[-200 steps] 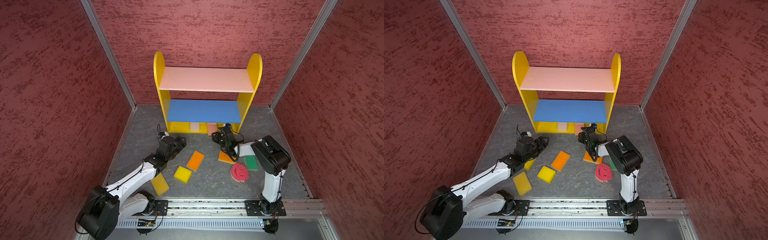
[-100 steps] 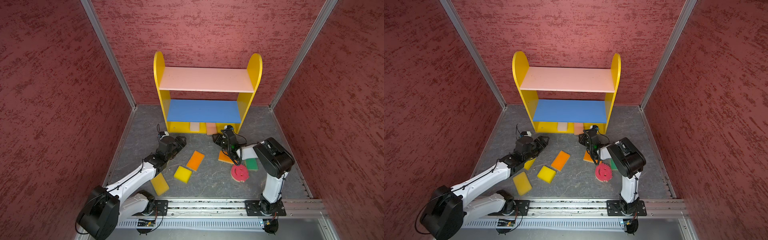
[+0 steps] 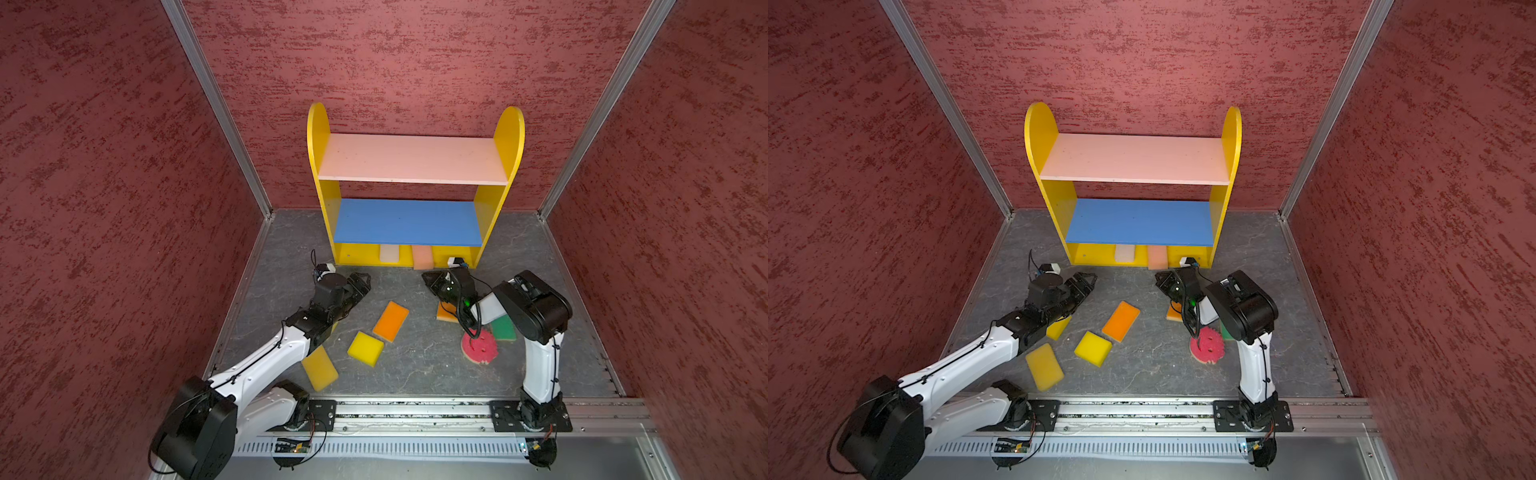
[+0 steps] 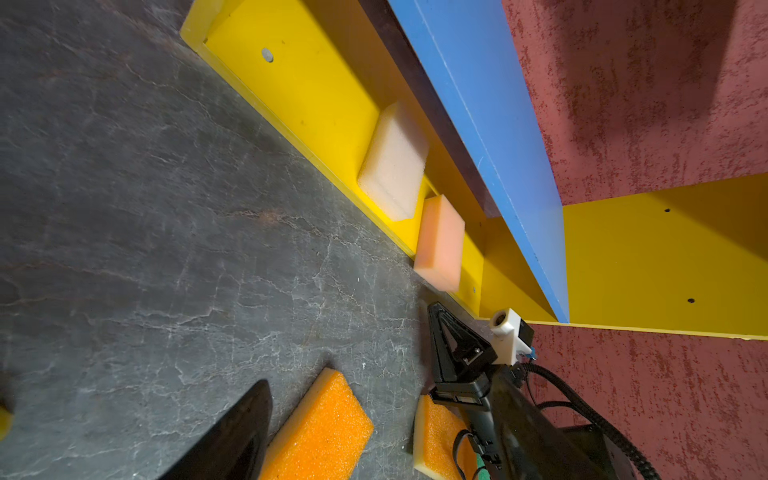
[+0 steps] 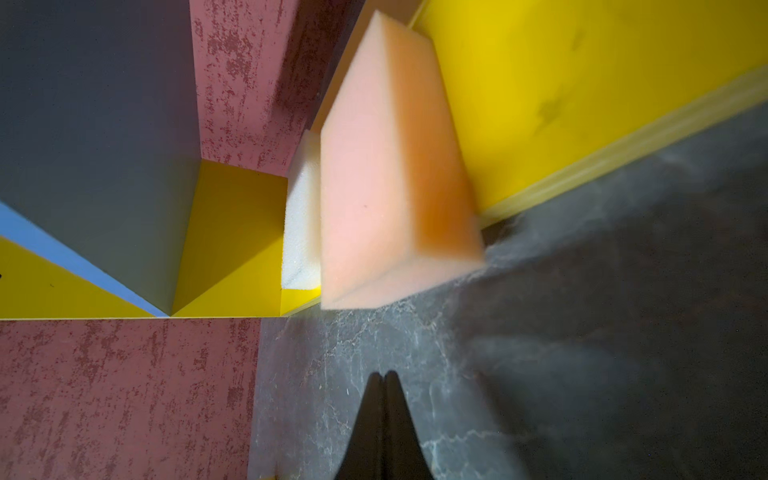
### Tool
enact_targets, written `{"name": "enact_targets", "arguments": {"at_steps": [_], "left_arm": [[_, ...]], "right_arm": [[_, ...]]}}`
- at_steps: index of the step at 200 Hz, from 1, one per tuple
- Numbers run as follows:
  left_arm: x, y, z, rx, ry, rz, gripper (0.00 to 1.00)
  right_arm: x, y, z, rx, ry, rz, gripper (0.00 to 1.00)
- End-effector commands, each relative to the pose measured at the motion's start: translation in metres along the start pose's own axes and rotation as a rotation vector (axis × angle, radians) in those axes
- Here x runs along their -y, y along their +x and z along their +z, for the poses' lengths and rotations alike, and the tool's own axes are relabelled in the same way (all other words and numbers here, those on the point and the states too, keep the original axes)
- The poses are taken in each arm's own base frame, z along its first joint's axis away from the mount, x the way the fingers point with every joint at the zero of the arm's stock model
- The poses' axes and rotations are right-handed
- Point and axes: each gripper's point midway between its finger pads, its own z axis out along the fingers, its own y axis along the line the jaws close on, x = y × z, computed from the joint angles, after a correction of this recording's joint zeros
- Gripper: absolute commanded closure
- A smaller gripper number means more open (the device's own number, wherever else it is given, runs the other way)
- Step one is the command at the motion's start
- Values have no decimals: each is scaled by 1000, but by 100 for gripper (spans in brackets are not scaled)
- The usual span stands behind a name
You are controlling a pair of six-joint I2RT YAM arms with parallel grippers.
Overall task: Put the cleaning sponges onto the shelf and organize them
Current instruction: 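Push the pink sponge against the shelf back with the right gripper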
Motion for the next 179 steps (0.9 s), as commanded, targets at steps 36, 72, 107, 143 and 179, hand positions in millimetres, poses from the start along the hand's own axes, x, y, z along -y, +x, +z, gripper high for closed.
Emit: {"name": "enact_targets", "arguments": {"at_steps": [36, 72, 107, 143, 179], "left_arm": [[-13, -3, -2, 19, -24, 13, 18], [-15, 0, 2, 8, -27, 11, 18], [-17, 3, 6, -4, -32, 8, 18], [-17, 3, 6, -6, -33, 11, 18], [-19, 4, 8, -12, -35, 8, 18]], "right_arm": [[-5, -17, 16, 59, -47, 44, 100], [-3, -21, 24, 84, -57, 60, 100], [-5, -25, 32, 93, -61, 53, 100], [-3, -27, 35, 104, -56, 55, 100], [-5, -30, 36, 114, -53, 45, 100]]}}
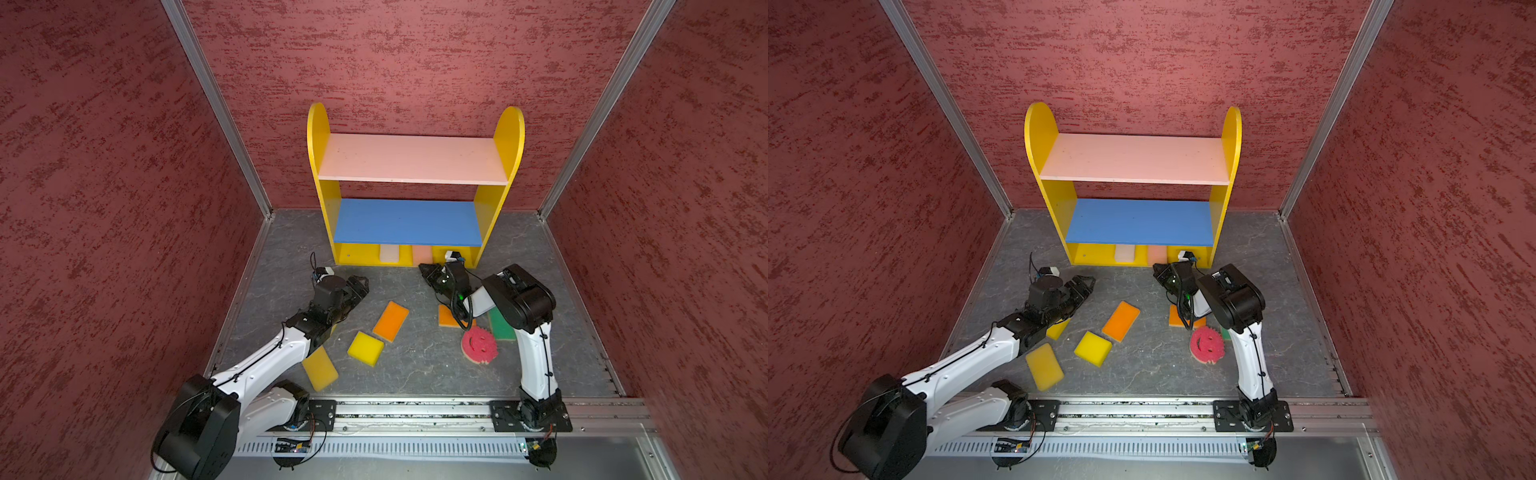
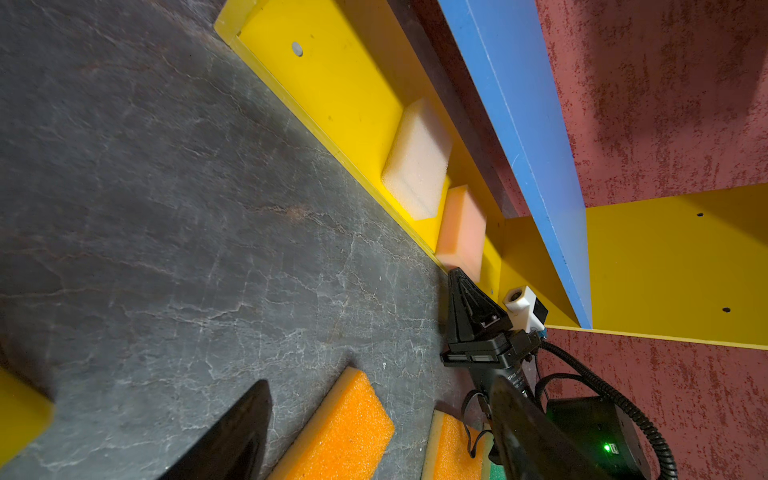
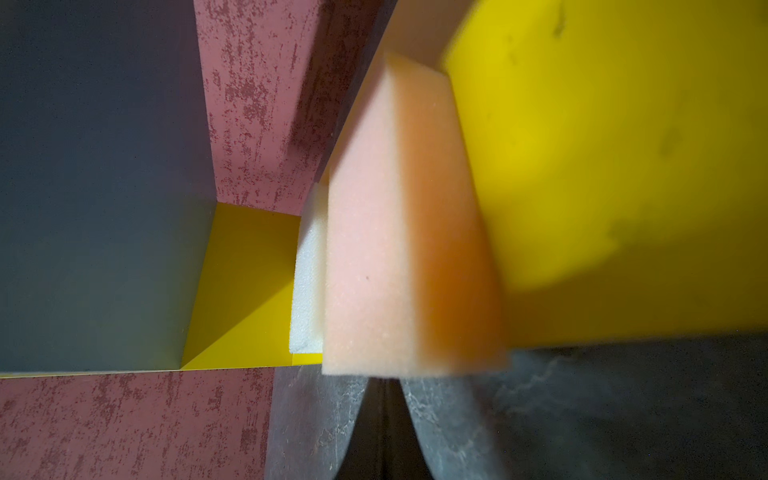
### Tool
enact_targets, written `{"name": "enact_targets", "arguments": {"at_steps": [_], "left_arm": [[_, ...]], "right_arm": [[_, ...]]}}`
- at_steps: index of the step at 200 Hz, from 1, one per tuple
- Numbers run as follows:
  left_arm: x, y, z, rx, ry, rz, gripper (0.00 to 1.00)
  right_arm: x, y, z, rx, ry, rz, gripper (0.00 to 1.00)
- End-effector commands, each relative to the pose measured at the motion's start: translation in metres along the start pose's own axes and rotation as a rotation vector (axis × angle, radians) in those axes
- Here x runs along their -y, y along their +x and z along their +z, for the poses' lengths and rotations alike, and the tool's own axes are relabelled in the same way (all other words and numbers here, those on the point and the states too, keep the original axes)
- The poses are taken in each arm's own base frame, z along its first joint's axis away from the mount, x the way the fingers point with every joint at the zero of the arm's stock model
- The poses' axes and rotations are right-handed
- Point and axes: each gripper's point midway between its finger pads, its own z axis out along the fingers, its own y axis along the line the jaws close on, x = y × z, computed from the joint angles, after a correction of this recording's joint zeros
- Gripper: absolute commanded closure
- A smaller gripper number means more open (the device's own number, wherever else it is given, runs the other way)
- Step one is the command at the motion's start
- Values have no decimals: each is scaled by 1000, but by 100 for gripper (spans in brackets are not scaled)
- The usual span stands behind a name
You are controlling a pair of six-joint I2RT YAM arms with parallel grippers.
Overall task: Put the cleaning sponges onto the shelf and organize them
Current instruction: 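Push the pink sponge against the shelf back with the right gripper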
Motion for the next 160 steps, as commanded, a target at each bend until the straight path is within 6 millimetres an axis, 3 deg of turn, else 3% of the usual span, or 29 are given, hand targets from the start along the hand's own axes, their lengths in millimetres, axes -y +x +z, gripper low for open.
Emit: {"name": "enact_targets", "arguments": {"at_steps": [1, 77, 127, 160], "left_arm": [[0, -1, 2, 1, 10, 12, 18], [0, 0, 5, -6, 12, 10, 18], [1, 2, 6, -14, 16, 7, 18], [2, 3, 6, -19, 20, 8, 18]], "right_arm": [[-2, -11, 6, 48, -8, 10, 100], [-4, -13, 10, 51, -13, 14, 100], [2, -7, -8, 40, -11, 31, 100], [-10, -5, -24, 16, -12, -17, 100]]}}
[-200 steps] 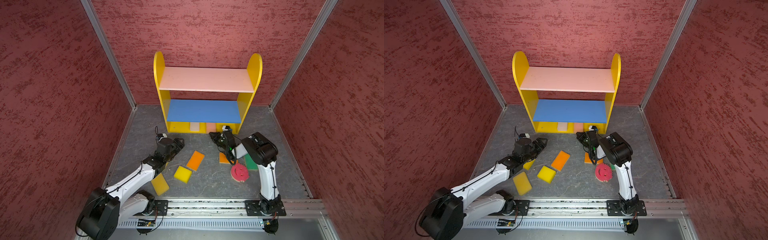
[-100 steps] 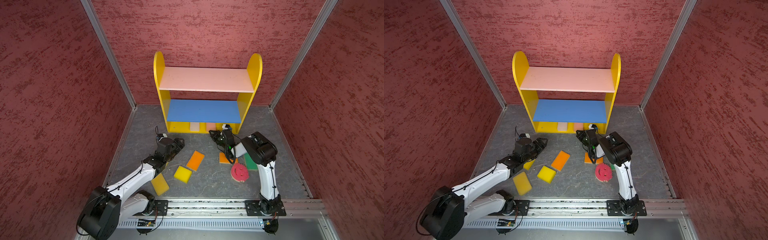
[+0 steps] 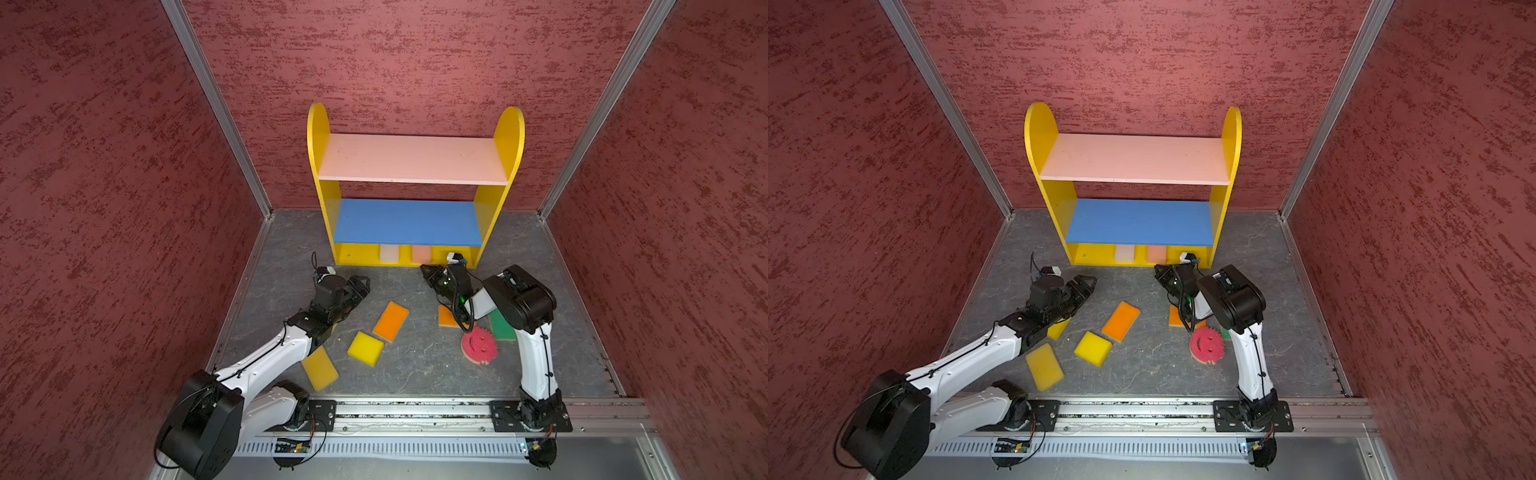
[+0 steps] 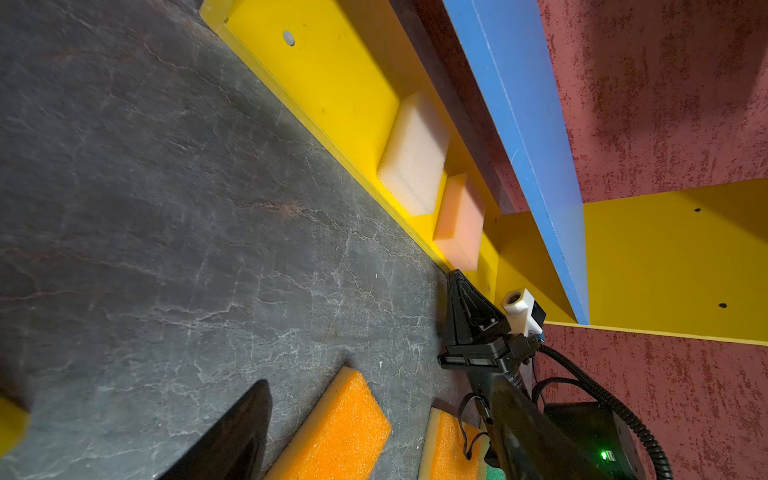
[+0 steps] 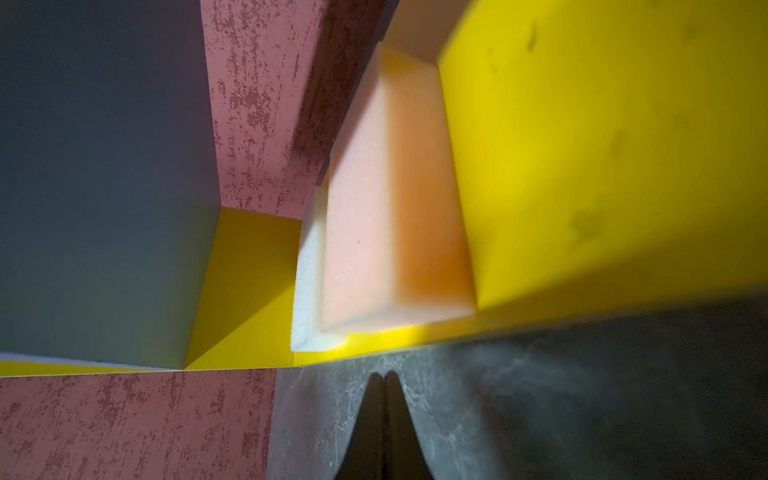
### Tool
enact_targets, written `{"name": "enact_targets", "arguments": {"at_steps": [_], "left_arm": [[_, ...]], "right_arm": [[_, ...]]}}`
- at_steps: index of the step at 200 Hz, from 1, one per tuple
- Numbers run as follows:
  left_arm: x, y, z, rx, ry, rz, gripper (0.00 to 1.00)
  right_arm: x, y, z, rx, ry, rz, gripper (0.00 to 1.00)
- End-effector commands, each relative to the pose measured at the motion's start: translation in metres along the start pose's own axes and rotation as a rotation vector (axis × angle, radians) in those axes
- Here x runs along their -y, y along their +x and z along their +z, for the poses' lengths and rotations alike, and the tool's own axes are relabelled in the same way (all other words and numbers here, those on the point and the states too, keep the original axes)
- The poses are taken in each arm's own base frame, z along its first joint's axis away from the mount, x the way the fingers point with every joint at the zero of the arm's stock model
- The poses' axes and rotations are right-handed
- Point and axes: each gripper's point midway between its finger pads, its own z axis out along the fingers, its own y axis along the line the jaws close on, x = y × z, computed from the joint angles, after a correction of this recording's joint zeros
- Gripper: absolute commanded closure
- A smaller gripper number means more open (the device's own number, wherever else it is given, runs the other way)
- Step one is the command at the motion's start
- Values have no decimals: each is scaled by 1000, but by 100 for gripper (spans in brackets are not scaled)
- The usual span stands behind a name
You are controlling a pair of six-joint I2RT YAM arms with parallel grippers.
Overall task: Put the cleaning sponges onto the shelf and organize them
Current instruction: 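Push the pink sponge against the shelf back with the right gripper, then withdraw both grippers from the shelf toward the sponges on the floor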
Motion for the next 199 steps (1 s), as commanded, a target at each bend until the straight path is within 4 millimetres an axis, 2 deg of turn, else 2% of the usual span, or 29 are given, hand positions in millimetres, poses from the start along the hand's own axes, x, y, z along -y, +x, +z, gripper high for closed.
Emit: {"name": "enact_targets", "arguments": {"at_steps": [1, 21, 52, 113, 154, 174, 199], "left_arm": [[0, 0, 1, -2, 7, 10, 18], [1, 2, 0, -5, 11, 14, 18], [5, 2, -4, 0, 21, 18, 18], [6, -2, -13, 20, 15, 30, 18], [5, -8, -20, 33, 2, 41, 17], [2, -11, -24, 39, -20, 50, 17], [-9, -14, -31, 43, -62, 62, 22]], "right_arm": [[-15, -6, -13, 8, -17, -21, 100], [-21, -11, -26, 21, -9, -36, 100], [-21, -29, -48, 114, 30, -38, 100], [-16, -46, -64, 211, 54, -7, 100], [-29, -36, -73, 126, 69, -85, 96], [-33, -23, -80, 40, 122, -181, 90], [-39, -4, -97, -41, 217, -349, 83]]}}
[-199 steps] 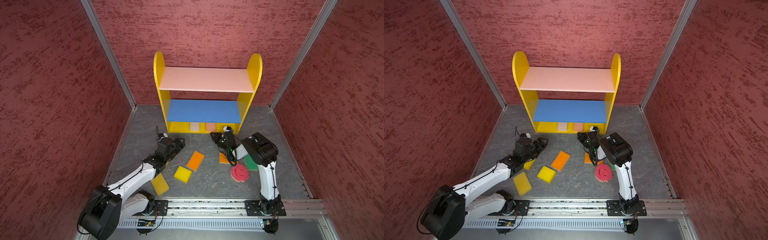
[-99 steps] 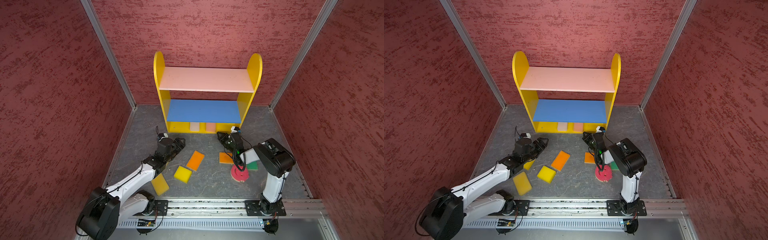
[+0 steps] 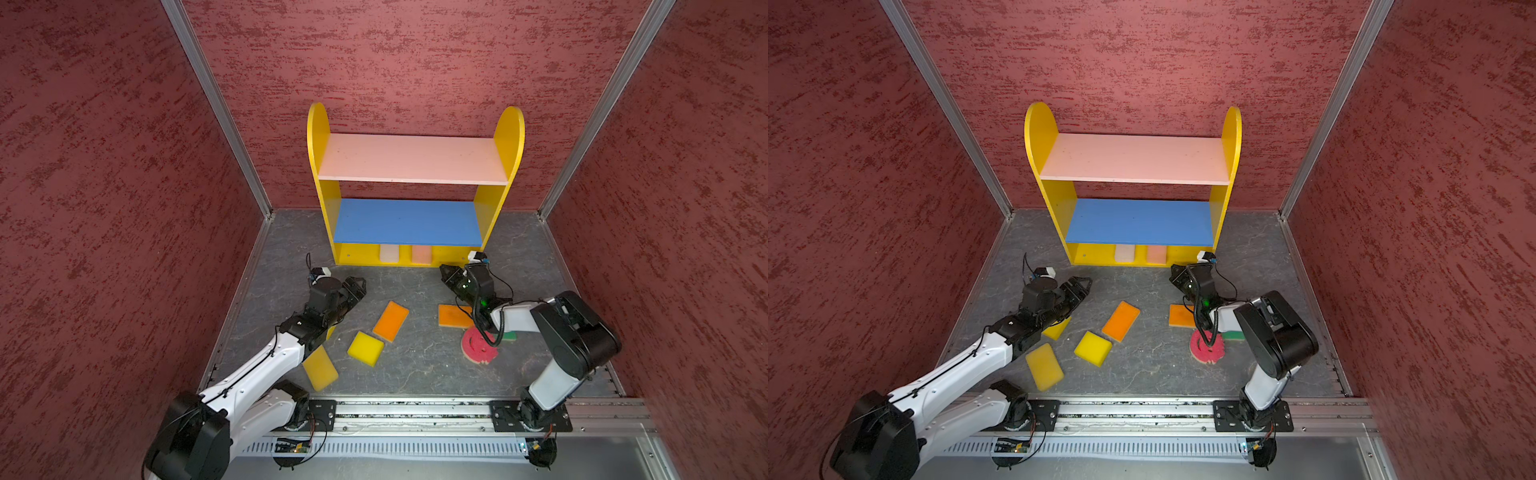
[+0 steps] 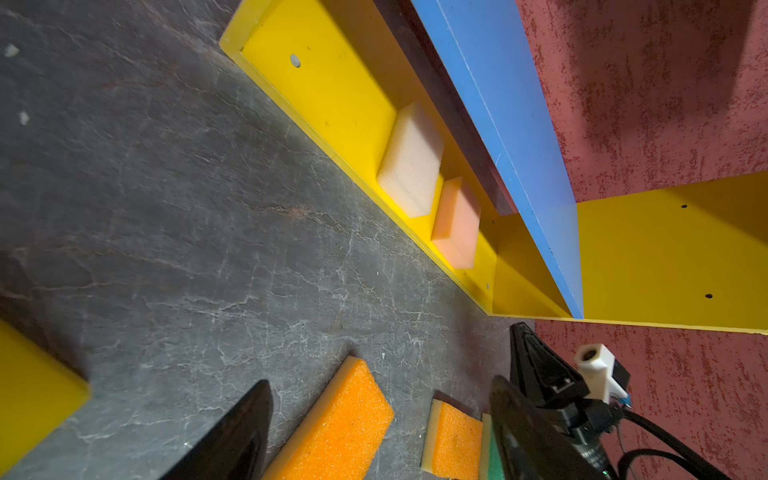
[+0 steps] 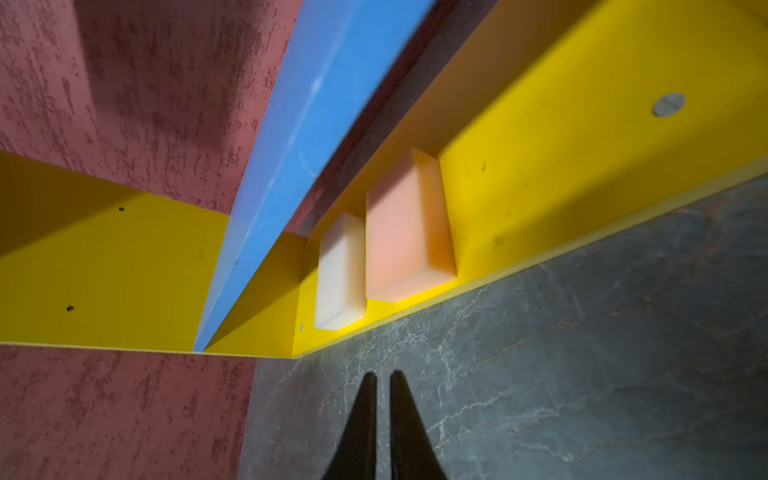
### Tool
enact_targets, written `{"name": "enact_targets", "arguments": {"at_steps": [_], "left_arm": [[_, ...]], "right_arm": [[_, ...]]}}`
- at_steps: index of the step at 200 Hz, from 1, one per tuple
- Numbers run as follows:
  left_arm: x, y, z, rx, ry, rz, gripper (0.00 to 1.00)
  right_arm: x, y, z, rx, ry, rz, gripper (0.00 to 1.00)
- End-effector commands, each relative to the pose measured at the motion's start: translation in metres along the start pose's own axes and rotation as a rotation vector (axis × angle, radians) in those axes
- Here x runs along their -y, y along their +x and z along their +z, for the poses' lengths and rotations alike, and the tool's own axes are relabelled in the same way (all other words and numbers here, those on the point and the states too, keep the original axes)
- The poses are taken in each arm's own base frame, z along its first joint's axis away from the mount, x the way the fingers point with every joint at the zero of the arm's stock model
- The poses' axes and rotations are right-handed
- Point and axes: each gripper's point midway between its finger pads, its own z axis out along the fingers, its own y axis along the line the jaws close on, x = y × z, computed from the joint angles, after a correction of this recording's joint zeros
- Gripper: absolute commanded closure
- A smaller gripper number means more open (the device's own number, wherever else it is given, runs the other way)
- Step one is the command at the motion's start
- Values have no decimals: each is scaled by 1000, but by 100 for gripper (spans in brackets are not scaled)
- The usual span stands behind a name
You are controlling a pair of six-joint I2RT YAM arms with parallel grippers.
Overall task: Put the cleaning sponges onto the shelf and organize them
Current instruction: 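Withdraw both grippers from the shelf toward the sponges on the floor, then move the right gripper over the green sponge and grasp it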
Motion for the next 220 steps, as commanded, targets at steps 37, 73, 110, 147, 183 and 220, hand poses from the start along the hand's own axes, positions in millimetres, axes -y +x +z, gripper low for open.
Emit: {"name": "enact_targets", "arguments": {"at_steps": [37, 73, 110, 147, 183, 220], "left_arm": [[-22, -20, -23, 45, -114, 41, 23], [-31, -43, -44, 105, -146, 22, 18], [-30, -63, -59, 169, -149, 32, 9], [-18, -73, -54, 184, -124, 57, 1], [-10, -71, -38, 141, -101, 64, 0], [-15, -64, -29, 113, -102, 62, 0]], "right_arm": [[-8, 46, -46, -207, 210, -445, 69], [10, 41, -75, -214, 323, -494, 60], [34, 30, -107, -198, 451, -424, 49], [68, 27, -145, -195, 550, -304, 40], [89, 35, -161, -225, 593, -242, 34], [116, 20, -177, -168, 704, -193, 28]]}}
